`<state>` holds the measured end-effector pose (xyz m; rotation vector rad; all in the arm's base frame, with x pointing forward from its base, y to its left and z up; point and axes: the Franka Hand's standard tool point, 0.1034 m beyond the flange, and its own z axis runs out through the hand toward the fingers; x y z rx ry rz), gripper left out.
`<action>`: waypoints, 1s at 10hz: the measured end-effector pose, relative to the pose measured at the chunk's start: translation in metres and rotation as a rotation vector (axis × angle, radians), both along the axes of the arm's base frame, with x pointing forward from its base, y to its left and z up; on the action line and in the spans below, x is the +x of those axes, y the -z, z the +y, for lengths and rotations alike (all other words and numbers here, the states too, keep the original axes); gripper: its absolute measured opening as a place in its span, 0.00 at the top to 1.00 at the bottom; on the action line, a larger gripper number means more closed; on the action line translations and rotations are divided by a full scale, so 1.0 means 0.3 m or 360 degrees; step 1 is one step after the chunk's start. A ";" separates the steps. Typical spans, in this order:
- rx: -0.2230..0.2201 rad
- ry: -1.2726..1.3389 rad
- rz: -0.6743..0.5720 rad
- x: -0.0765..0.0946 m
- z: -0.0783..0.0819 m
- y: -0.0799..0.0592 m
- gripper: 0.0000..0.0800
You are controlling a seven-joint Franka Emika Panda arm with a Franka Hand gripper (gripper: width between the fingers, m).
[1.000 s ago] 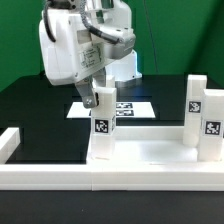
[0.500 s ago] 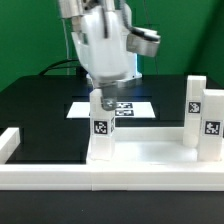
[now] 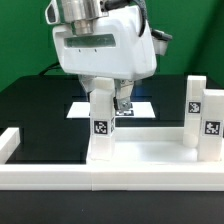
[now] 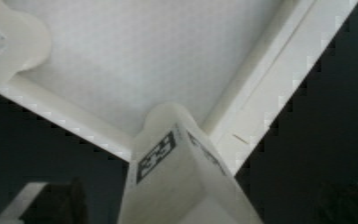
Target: Assemble desk
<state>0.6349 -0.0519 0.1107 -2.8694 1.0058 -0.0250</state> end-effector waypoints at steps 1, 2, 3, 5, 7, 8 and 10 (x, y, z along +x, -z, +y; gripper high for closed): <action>-0.0018 -0.0212 -0.0014 -0.002 -0.006 0.001 0.19; -0.0018 -0.0211 -0.0014 -0.002 -0.006 0.002 0.19; -0.0017 -0.0192 -0.0012 -0.003 -0.005 0.002 0.19; -0.0013 -0.0119 -0.0005 -0.003 -0.005 0.002 0.30; -0.0002 0.0134 0.0018 -0.004 -0.006 0.003 0.64; 0.0003 0.0230 0.0026 -0.004 -0.005 0.003 0.64; 0.0026 0.0672 0.0079 -0.008 0.000 0.003 0.64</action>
Offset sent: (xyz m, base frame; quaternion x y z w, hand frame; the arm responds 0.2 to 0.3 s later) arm 0.0000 0.0000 0.0000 0.0000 0.0000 0.0650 0.9979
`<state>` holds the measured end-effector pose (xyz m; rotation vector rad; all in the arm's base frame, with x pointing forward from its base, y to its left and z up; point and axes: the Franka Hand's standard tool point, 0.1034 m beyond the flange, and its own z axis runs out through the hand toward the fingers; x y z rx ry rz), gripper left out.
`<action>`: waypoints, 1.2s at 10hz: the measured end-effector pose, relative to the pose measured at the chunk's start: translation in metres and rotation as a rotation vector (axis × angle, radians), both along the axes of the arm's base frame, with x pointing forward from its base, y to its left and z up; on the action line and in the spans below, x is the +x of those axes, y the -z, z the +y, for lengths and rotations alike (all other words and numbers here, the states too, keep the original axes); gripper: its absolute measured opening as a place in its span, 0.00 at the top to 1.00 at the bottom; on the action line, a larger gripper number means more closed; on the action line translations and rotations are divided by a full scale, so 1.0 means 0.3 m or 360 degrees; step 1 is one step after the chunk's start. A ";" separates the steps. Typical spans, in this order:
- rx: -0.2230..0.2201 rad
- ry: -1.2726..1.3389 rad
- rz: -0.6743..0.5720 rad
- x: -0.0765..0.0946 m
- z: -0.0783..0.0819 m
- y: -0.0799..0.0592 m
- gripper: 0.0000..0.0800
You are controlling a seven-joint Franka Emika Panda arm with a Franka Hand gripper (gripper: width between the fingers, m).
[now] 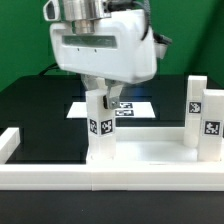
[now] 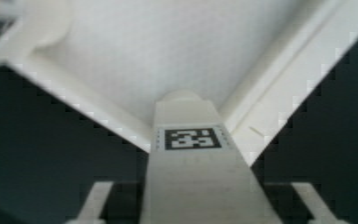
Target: Assemble desk
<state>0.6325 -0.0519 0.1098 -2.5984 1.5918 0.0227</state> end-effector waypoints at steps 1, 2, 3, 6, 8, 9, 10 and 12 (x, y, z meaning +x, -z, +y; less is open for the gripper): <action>0.0015 0.0319 0.0037 -0.002 0.001 0.000 0.64; 0.0094 0.0677 0.0030 0.009 0.000 -0.003 0.64; 0.0158 0.1009 0.0019 0.017 -0.004 -0.001 0.64; 0.0169 0.1400 0.0034 0.021 0.017 0.000 0.64; 0.0181 0.1596 0.0038 0.027 0.012 0.001 0.64; 0.0177 0.1542 0.0032 0.027 0.013 0.001 0.52; 0.0171 0.1442 0.0020 0.026 0.011 0.002 0.52; 0.0155 0.1034 -0.0014 0.021 0.005 0.003 0.22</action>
Offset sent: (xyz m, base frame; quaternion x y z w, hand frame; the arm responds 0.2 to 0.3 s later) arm 0.0151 -0.0088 0.0143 0.1092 0.0189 0.4661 0.8778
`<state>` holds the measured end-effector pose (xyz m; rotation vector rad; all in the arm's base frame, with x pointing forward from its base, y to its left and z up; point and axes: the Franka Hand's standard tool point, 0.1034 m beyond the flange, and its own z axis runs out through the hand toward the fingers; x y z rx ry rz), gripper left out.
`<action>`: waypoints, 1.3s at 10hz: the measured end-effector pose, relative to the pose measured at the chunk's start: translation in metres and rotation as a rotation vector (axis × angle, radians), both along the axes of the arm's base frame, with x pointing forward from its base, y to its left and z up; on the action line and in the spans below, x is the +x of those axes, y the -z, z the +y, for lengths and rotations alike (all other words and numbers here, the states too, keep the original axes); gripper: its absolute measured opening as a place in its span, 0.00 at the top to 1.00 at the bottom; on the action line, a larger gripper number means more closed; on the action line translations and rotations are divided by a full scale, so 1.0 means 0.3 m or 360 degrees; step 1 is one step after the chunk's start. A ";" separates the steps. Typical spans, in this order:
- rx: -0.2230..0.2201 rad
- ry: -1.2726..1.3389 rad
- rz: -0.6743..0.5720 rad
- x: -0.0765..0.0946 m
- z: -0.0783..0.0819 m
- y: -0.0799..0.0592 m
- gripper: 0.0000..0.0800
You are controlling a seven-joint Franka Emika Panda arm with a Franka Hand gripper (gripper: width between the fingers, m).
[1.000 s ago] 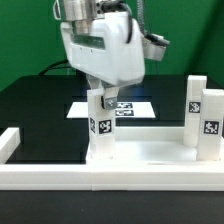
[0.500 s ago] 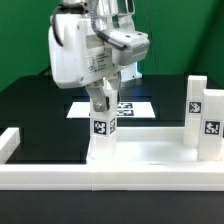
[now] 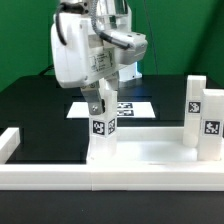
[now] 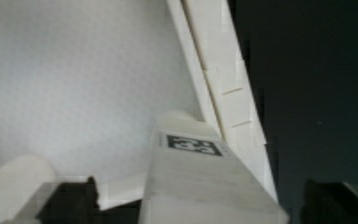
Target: Assemble desk
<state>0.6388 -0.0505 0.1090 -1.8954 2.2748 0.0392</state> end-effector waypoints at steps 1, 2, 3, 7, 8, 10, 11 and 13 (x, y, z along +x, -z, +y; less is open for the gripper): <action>-0.0019 -0.0174 -0.0004 -0.004 0.009 0.000 0.22; -0.0032 -0.0243 -0.0016 -0.004 0.004 0.001 0.19; -0.0052 -0.0399 -0.0037 -0.004 0.002 0.002 0.19; -0.0131 -0.1156 -0.0099 -0.015 -0.005 0.005 0.19; -0.0117 -0.1599 -0.0113 -0.024 -0.017 0.005 0.19; -0.0111 -0.1515 -0.0111 -0.017 -0.018 0.006 0.36; -0.0112 -0.1518 -0.0111 -0.017 -0.020 0.006 0.54; -0.0097 -0.1335 -0.0082 -0.018 -0.025 0.007 0.64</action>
Offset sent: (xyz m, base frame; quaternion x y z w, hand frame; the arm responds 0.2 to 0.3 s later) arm 0.0000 0.0000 0.0000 0.0000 0.0000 -0.1296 0.9916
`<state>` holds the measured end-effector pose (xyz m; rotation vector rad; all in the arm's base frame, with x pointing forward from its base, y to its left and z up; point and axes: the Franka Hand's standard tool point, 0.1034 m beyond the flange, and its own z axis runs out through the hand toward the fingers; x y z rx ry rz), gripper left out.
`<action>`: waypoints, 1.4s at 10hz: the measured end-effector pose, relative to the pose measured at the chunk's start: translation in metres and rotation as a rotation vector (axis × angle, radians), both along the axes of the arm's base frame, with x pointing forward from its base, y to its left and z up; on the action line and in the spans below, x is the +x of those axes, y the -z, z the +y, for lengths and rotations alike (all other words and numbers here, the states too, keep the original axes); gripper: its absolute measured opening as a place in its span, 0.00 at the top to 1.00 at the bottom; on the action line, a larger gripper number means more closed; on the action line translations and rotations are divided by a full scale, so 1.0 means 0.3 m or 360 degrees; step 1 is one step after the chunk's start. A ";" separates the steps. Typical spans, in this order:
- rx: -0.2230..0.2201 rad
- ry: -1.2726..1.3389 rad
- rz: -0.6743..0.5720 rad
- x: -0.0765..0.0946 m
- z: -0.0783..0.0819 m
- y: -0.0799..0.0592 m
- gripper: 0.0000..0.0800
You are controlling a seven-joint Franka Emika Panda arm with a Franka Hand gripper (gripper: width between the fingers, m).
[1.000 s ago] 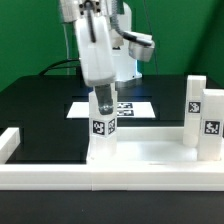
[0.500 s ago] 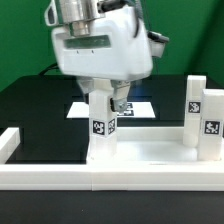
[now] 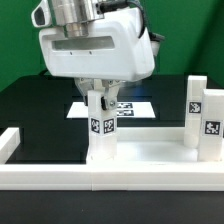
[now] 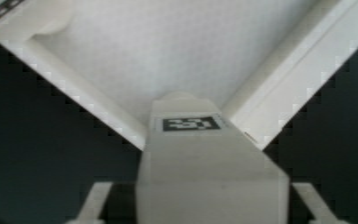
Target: Assemble desk
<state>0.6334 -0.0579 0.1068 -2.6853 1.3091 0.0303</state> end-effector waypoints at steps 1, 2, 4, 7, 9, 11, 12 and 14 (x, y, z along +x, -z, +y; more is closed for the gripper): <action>0.0003 0.0055 0.0008 0.000 0.000 0.000 0.64; 0.0009 0.0187 0.0027 0.000 -0.001 0.000 0.64; 0.0035 0.0687 0.0100 0.006 -0.020 -0.021 0.64; 0.0075 0.1485 0.0208 0.013 -0.001 -0.021 0.64; 0.0022 0.1678 0.0201 0.001 -0.004 -0.007 0.62; 0.0008 0.1731 0.0216 -0.006 -0.013 -0.001 0.62; 0.0006 0.1724 0.0215 -0.007 -0.013 -0.001 0.62; 0.0007 0.1703 0.0214 -0.007 -0.011 0.002 0.42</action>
Offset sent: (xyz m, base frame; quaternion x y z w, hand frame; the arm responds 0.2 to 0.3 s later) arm 0.0016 -0.0174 0.0247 -0.0395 0.0176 0.3580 0.9327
